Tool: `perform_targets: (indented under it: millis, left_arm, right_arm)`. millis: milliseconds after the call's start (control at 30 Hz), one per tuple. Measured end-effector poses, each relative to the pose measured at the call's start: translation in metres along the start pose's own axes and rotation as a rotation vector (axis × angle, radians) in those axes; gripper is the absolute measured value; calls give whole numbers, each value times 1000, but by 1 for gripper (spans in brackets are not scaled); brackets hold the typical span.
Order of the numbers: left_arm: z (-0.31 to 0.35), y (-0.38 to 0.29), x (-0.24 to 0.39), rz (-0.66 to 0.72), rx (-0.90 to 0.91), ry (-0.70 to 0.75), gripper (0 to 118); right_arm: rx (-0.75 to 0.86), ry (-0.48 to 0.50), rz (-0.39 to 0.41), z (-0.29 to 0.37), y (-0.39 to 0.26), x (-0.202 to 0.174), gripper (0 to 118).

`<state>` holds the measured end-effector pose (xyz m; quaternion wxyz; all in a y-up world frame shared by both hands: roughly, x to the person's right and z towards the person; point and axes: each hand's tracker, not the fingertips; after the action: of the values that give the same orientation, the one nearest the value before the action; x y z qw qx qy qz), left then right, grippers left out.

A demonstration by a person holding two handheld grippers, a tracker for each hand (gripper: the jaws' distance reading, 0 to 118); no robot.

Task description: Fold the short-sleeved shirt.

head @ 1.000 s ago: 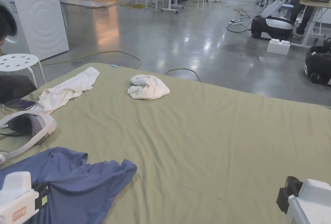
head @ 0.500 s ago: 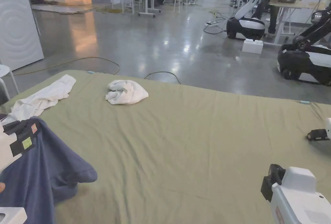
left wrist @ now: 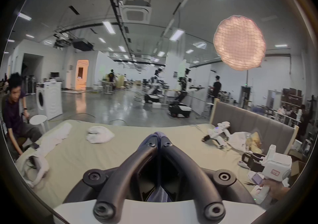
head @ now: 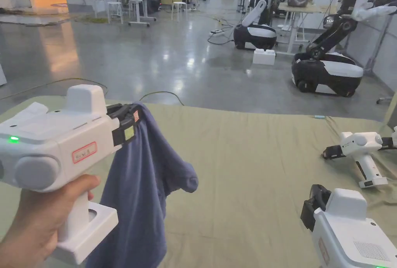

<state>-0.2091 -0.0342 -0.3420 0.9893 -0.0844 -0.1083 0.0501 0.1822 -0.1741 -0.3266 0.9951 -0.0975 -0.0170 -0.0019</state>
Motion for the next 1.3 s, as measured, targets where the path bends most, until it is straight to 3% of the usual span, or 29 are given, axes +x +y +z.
perform_targets:
  millis: [300,600,667,733,833,1100,1300]
  left_arm:
    - [-83,-66,115,12,-193,-266,0]
    - [-107,-155,155,17,-373,-324,3]
    - [-104,-161,152,32,-386,-323,26]
    - [-95,-162,147,37,-384,-327,57]
    - [-75,-154,129,30,-306,-318,81]
    - [-36,-134,54,41,-126,-64,79]
    - [-14,-126,15,22,-100,111,59]
  right_arm:
    - [-11,-77,-17,11,-7,39,2]
    - [-65,-106,-25,13,-24,55,2]
    - [-75,-102,-27,13,-26,55,2]
    - [-85,-91,-23,12,-27,53,2]
    - [-86,-65,-14,12,-25,48,2]
    - [-39,10,0,8,-4,17,2]
    - [-6,47,10,5,10,-7,2]
